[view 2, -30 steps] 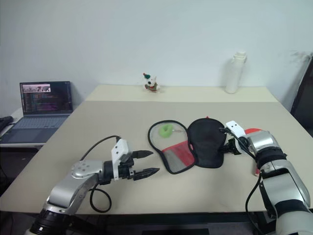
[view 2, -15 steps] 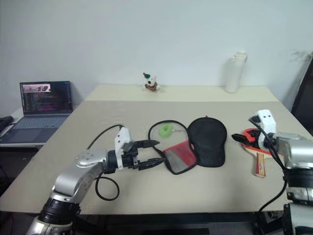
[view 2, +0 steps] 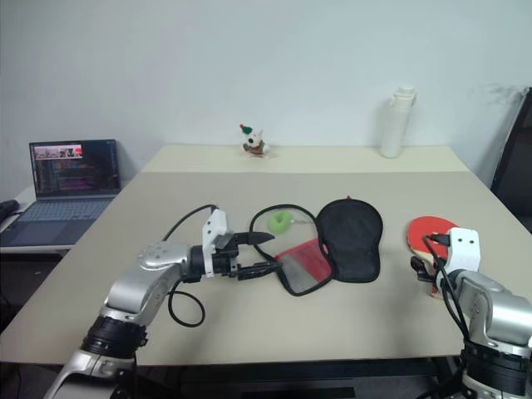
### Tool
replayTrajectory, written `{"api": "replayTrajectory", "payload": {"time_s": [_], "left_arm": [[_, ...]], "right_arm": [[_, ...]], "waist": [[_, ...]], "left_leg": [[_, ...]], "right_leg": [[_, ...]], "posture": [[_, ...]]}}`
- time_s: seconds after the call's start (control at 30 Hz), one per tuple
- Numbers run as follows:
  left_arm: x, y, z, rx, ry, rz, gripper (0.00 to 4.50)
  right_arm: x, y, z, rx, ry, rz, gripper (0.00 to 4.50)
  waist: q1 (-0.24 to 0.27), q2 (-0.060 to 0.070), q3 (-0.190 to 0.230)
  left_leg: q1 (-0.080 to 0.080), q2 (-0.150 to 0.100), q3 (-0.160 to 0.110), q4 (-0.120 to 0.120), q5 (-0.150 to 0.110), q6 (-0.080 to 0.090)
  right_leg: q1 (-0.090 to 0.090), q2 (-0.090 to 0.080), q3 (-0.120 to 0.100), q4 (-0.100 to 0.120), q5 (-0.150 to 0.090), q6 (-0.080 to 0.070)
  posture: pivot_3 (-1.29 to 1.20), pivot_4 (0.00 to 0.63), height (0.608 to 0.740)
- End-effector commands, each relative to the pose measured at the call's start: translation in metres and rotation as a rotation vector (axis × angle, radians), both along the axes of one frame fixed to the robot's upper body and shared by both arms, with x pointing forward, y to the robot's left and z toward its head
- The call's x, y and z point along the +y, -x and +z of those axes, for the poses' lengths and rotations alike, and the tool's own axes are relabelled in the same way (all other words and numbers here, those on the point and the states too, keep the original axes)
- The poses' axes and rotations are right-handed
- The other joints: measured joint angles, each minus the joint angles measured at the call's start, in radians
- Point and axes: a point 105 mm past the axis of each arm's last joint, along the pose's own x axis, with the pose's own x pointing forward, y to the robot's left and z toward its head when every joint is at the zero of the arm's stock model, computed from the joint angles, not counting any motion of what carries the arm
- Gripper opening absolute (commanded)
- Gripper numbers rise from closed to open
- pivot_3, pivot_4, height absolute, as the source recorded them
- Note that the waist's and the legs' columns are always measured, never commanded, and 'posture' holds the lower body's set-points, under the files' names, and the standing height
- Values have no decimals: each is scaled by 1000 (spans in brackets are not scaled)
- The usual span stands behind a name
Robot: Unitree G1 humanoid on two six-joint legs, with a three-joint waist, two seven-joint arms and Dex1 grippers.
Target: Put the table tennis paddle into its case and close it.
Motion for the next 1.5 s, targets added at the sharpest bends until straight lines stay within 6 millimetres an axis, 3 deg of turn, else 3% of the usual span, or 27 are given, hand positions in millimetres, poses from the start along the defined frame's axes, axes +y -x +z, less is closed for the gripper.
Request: {"api": "replayTrajectory", "payload": {"time_s": [0.03, 0.2, 0.4, 0.5, 0.73, 0.8, 0.9, 1.07, 1.17, 1.33, 1.5], "left_arm": [[-2, -1, 13, -61, 7, -15, 3971], [2, 0, 11, -64, 5, 8, 3971], [6, 1, 10, -65, 0, 29, 3971], [6, 1, 9, -66, -3, 32, 3971], [10, 4, 7, -63, -11, 48, 3971], [12, 5, 6, -60, -13, 55, 3971], [16, 7, 4, -54, -16, 65, 3971], [26, 10, 1, -41, -32, 87, 3971], [28, 10, 1, -38, -34, 90, 3971], [26, 11, 1, -37, -33, 89, 3971], [25, 12, -1, -34, -31, 84, 3971]], "right_arm": [[-16, -5, 8, -40, 39, -69, 4462], [-26, -10, 1, -20, 68, -93, 4462], [-20, -23, -9, -8, 64, -83, 4462], [-18, -26, -14, 1, 54, -88, 3870], [-21, -27, -14, -3, 51, -115, 1631], [-22, -26, -10, -21, 59, -122, 1300], [-18, -29, 2, -64, 70, -104, 1195], [14, -38, 54, -204, 74, 2, 1174], [41, -41, 71, -246, 31, 68, 1174], [96, -45, 79, -260, -70, 180, 1174], [145, -47, 61, -217, -116, 275, 1173]], "waist": [[0, 0, 0], [0, 0, 0], [-3, 0, 0], [-3, -1, 0], [-6, -5, -3], [-5, -5, -3], [-4, -5, -3], [-6, -3, -2], [-8, -2, -1], [-5, -2, -1], [-5, -2, -1]], "left_leg": [[0, 0, 0, 0, 0, 0], [0, 0, 0, 0, 0, 0], [1, 0, 1, 0, 0, 0], [1, 0, 1, 0, 0, 0], [4, 1, 6, 1, 0, 0], [6, 0, 10, 1, 0, 0], [6, -1, 15, 2, 0, 0], [-1, -1, 21, 0, 0, 0], [-3, 1, 22, -1, 0, 1], [-3, 2, 18, -1, 0, 1], [-3, 1, 20, -1, 0, 1]], "right_leg": [[0, 0, 0, 0, 0, 0], [0, 0, 1, 0, 0, 0], [0, 1, 2, 0, 0, 0], [0, 1, 2, 0, 0, 1], [1, 1, 12, 0, 2, 3], [2, 0, 15, 0, 3, 5], [2, -1, 18, -1, 5, 8], [-8, -1, 22, -3, 7, 11], [-12, 1, 23, 0, 6, 11], [-12, 2, 21, 1, 5, 9], [-12, 1, 21, 1, 5, 9]], "posture": [[0, 150, 740], [0, 150, 740], [0, 150, 740], [0, 150, 740], [0, 150, 740], [0, 150, 740], [0, 150, 740], [0, 150, 740], [0, 150, 740], [0, 150, 740], [0, 150, 740]]}}
